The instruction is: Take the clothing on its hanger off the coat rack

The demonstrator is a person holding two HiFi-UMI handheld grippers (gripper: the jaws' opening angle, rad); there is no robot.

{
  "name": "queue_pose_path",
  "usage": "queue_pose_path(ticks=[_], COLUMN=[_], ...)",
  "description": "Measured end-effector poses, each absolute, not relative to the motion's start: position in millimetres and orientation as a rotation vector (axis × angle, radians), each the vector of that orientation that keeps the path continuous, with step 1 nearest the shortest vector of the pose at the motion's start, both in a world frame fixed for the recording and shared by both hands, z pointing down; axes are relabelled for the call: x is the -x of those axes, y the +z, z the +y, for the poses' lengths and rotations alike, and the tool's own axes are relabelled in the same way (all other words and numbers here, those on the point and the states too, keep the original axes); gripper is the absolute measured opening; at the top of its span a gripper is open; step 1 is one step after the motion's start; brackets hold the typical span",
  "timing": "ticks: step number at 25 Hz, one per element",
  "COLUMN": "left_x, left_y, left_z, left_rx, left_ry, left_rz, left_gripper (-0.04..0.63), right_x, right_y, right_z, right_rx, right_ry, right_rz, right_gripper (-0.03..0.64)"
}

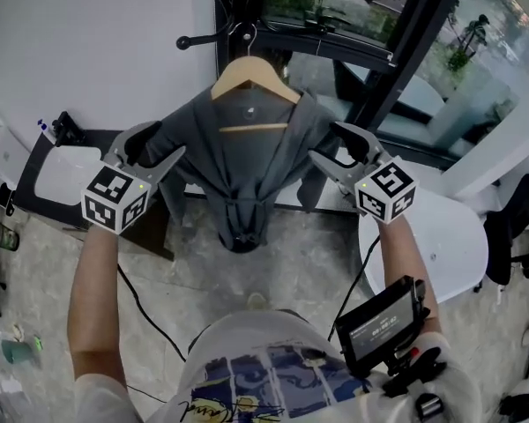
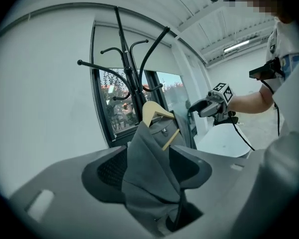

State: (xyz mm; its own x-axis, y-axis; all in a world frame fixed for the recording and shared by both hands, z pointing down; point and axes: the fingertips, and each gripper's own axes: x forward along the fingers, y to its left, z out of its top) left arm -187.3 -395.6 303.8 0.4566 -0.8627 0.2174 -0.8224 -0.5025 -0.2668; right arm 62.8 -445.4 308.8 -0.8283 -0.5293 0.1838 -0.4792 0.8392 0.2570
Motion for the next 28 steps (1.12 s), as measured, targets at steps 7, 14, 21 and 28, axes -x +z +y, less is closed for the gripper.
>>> queue_pose_path(ticks=[7,14,21,28], left_x=[192.9,197.7,204.4,202.7], left_y=[311.2,328.7,334.3,357.1], left_z=[-436.7,-456.7,-473.4,-477.6], left_rx=[2.635,2.780,2.881,3.002], left_ry=[-0.574,-0.601,-0.585,-0.722], left_rz=[1.448,1.372,1.302,1.157], left_gripper=[0.312,0.328,0.335,0.321], right_x=[-55.5,-51.5,-42.4,-33.2], right_y=[295.6,312.7,330.7,342.8], right_z=[-507.2,-531.4,-537.1,-527.7], right_rx=[-0.626,-0.392,-0.207,-0.100], right_ry=[-0.305,-0.138,-0.011,0.007], right_rz=[-2.761,-2.781,-2.800,-2.768], right_gripper=[0.290,0.296,0.296,0.277])
